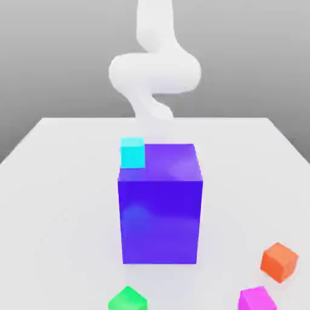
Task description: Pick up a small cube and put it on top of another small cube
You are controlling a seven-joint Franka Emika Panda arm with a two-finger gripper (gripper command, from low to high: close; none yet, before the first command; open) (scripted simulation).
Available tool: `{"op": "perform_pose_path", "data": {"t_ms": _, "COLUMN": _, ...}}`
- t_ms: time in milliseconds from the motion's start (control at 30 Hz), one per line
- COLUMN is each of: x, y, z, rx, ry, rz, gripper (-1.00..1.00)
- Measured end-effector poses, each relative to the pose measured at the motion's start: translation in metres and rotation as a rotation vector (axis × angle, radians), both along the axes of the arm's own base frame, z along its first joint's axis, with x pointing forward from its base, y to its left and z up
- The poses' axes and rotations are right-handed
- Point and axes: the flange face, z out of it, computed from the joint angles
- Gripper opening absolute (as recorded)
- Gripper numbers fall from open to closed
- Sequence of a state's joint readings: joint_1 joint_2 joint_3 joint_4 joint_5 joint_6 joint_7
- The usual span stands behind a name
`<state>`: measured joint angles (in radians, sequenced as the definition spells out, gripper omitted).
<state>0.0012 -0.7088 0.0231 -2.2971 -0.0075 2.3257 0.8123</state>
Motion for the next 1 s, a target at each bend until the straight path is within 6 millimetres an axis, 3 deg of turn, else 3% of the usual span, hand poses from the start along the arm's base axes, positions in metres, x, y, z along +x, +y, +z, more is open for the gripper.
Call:
{"op": "perform_pose_path", "data": {"t_ms": 233, "x": 0.079, "y": 0.038, "z": -0.096, "rx": -0.038, "ry": 0.176, "rz": 0.039, "gripper": 0.00}}
{"op": "perform_pose_path", "data": {"t_ms": 500, "x": 0.134, "y": 0.086, "z": -0.225, "rx": -0.071, "ry": 0.370, "rz": 0.098, "gripper": 0.00}}
{"op": "perform_pose_path", "data": {"t_ms": 767, "x": 0.147, "y": 0.136, "z": -0.365, "rx": -0.088, "ry": 0.562, "rz": 0.173, "gripper": 0.00}}
{"op": "perform_pose_path", "data": {"t_ms": 1000, "x": 0.128, "y": 0.173, "z": -0.487, "rx": -0.087, "ry": 0.721, "rz": 0.231, "gripper": 0.00}}
